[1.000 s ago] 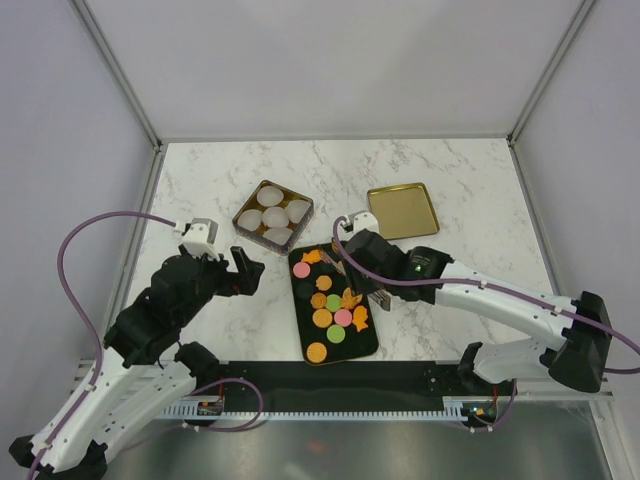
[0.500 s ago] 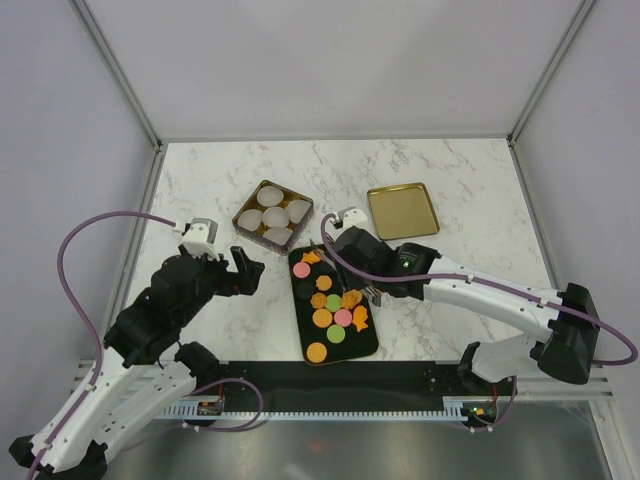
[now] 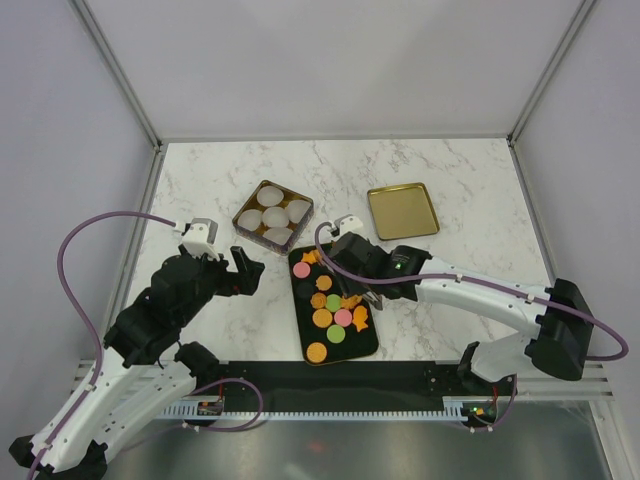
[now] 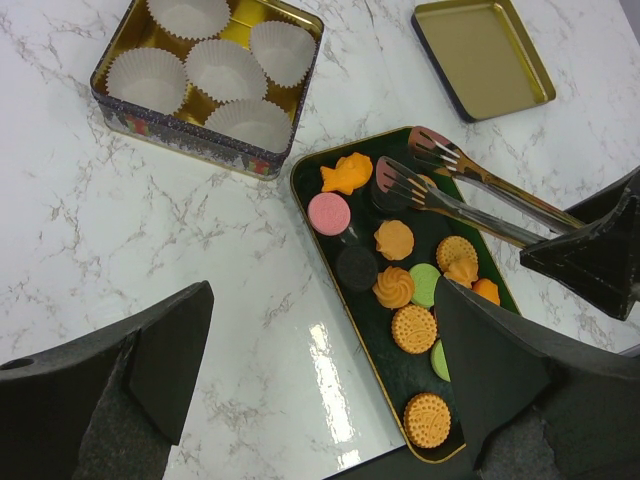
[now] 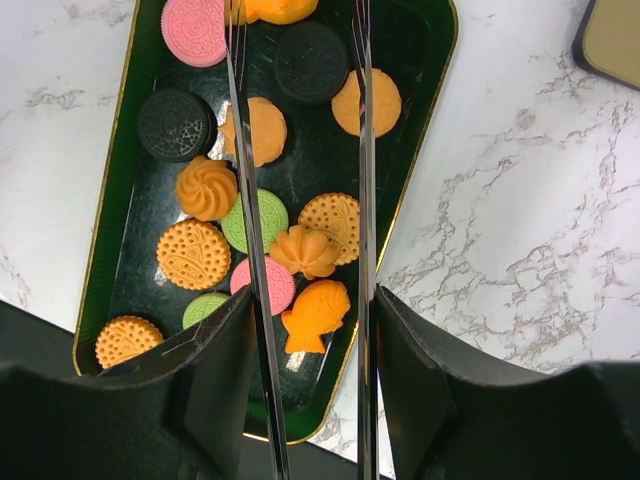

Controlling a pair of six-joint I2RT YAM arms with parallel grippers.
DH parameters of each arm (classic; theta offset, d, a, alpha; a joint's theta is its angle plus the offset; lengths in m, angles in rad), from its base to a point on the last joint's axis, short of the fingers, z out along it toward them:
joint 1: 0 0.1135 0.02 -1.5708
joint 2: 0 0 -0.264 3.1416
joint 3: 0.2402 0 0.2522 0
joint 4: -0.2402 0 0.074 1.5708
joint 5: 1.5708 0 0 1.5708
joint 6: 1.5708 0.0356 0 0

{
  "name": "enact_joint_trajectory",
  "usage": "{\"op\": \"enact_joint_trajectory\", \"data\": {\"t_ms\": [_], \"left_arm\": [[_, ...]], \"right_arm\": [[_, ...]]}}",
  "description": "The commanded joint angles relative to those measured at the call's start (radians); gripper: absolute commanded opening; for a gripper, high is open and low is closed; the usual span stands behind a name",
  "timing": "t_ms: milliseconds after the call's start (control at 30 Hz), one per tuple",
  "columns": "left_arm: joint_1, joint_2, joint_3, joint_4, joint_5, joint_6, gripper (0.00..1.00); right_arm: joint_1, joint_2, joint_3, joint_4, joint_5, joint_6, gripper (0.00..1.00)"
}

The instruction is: Pack the cookies

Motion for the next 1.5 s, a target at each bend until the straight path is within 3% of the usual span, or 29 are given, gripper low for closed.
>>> {"op": "enact_joint_trajectory", "data": {"t_ms": [0, 900, 1033, 1233, 1467], "left_arm": [[-0.004, -0.002, 0.002, 0.007, -0.014, 0.024, 1.0], [-0.002, 0.0, 0.002, 0.007, -0.014, 0.024, 1.0], [-0.004, -0.002, 0.002, 0.007, -0.013, 0.024, 1.0], [-0.002, -0.002, 0.002, 0.007, -0.011, 0.024, 1.0], [-0.004, -0.005, 0.004, 0.005, -0.013, 0.024, 1.0]], "right_arm": [[0.007, 0.019, 0.016, 0.005, 0.017, -0.023, 0.56], [0.019, 0.119, 0.052, -0.023, 0.046, -0.065, 0.56], [0.019, 0.129, 0.058, -0.034, 0.04, -0.073, 0.53], [0.019, 0.108, 0.09, -0.063, 0.049, -0.081, 0.41], [0.018, 0.07, 0.173, -0.124, 0.066, -0.093, 0.36]]}}
